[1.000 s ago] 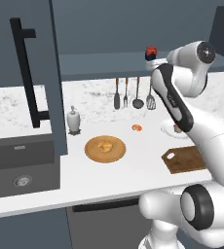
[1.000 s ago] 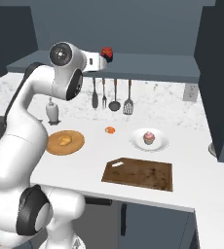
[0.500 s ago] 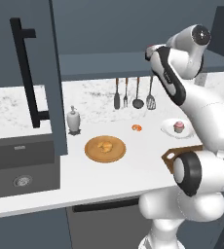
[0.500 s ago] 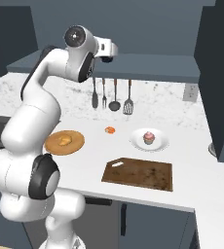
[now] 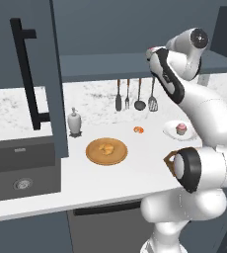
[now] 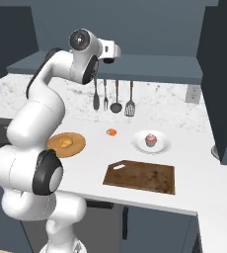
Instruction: From the different types of pastries on the counter, select a croissant and place it on the cutting board. Then retrieve a jar of jam from the cabinet and place it alongside the croissant on the cutting board.
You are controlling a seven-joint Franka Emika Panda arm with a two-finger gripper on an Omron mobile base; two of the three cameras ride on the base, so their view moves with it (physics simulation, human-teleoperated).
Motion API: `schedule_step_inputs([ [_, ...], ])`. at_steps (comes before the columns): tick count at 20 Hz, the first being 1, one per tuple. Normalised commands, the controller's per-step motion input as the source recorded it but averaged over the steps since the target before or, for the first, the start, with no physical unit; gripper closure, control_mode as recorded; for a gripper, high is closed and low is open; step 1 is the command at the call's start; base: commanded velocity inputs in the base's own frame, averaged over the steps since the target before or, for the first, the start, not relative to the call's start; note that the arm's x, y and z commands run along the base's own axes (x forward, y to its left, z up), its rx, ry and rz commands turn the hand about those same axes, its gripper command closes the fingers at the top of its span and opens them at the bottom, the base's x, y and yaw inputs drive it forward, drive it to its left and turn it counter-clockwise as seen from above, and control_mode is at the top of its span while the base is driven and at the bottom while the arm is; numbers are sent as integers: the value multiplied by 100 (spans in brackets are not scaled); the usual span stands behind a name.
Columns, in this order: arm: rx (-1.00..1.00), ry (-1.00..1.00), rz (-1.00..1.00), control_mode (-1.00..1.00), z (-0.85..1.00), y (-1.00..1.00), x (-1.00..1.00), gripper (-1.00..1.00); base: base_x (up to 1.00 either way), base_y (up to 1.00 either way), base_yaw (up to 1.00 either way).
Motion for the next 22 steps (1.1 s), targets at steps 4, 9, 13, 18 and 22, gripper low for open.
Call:
schedule_step_inputs([
  [4,-1,0,0,-100,-12,0,50,-100,0,0,0],
  [9,0,6,-2,-100,0,0,58,-100,0,0,0],
  [13,0,4,-3,-100,0,0,40,-100,0,0,0],
  [18,0,1,-2,-100,0,0,28,-100,0,0,0],
  [22,0,0,-4,-100,-7,0,32,-100,0,0,0],
])
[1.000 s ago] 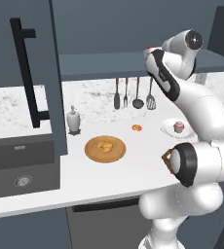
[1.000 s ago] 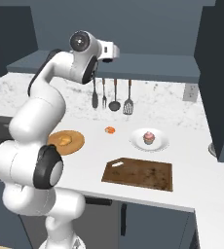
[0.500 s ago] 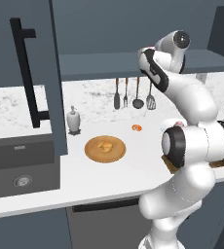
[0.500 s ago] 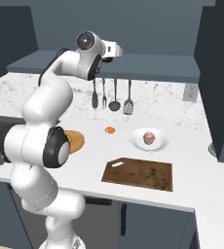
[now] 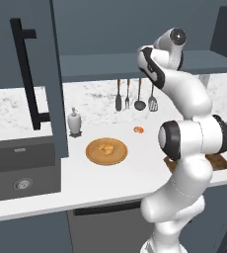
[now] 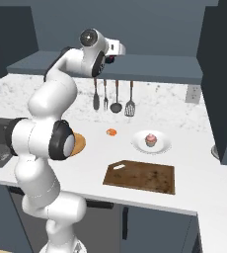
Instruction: From the different types of pastries on the counter, select a croissant and place it on the cutting board. Then retrieve a jar of jam from the cabinet and place it alongside the croissant on the cutting board.
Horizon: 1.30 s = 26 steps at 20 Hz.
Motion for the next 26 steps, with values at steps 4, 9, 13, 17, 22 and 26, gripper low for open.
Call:
schedule_step_inputs([
  [4,0,0,-3,-100,-8,0,29,-100,0,0,0],
  [9,0,-1,-3,-100,-9,0,31,-100,0,0,0],
  [13,0,0,0,-100,0,0,1,-100,0,0,0],
  [17,0,0,0,-100,0,0,0,100,0,0,0],
  [22,0,0,0,-100,0,0,0,100,0,0,0],
  [26,0,-14,0,-100,-7,-20,-49,100,0,0,0],
])
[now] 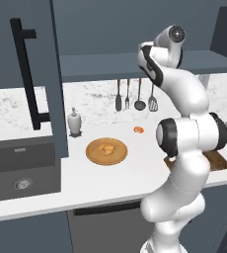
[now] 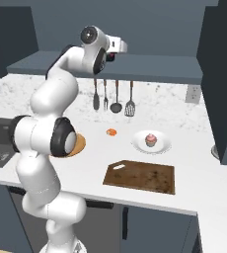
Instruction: From the different types of pastries on the counter, select a croissant and place it on the cutting board. Then retrieve a jar of jam from the cabinet and place it alongside the croissant on the cutting board.
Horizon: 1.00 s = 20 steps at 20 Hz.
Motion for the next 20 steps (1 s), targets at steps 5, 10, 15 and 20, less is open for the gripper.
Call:
schedule_step_inputs([
  [5,0,-21,0,-100,0,-18,-60,100,0,0,0],
  [10,-1,-10,-2,-100,0,-11,-56,100,0,0,0],
  [15,-21,1,-11,-100,41,-14,49,100,0,0,0],
  [20,-21,3,-7,-100,69,-3,86,100,0,0,0],
])
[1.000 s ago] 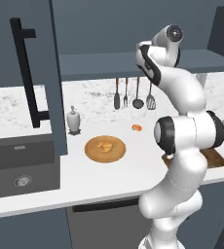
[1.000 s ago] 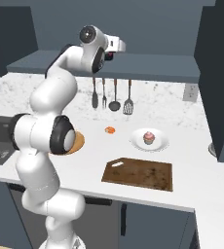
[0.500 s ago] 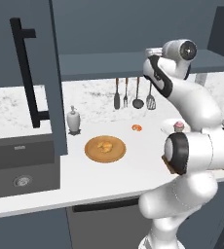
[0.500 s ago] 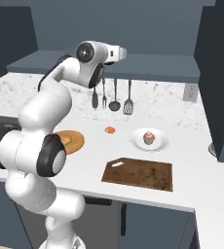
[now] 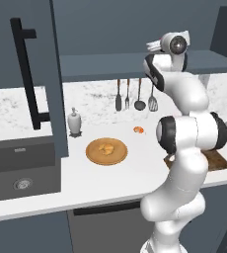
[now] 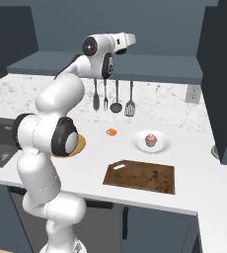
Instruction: From the different types of pastries on the counter, select a croissant and place it on the cutting board. Then retrieve a jar of jam from the cabinet and place it alongside the croissant on the cutting board.
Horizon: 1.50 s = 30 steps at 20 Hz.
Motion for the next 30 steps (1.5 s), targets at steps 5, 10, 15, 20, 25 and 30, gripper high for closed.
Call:
schedule_step_inputs([
  [5,18,30,-1,-100,85,-20,23,100,0,0,0],
  [10,23,4,0,-100,16,-30,-21,100,0,0,0],
  [15,0,-13,0,-100,-1,0,-37,100,0,0,0],
  [20,0,-14,0,-100,-1,0,-48,100,0,0,0],
  [25,4,-1,0,-100,-5,0,-100,100,0,0,0],
  [30,9,1,0,-100,3,-4,-100,100,0,0,0],
])
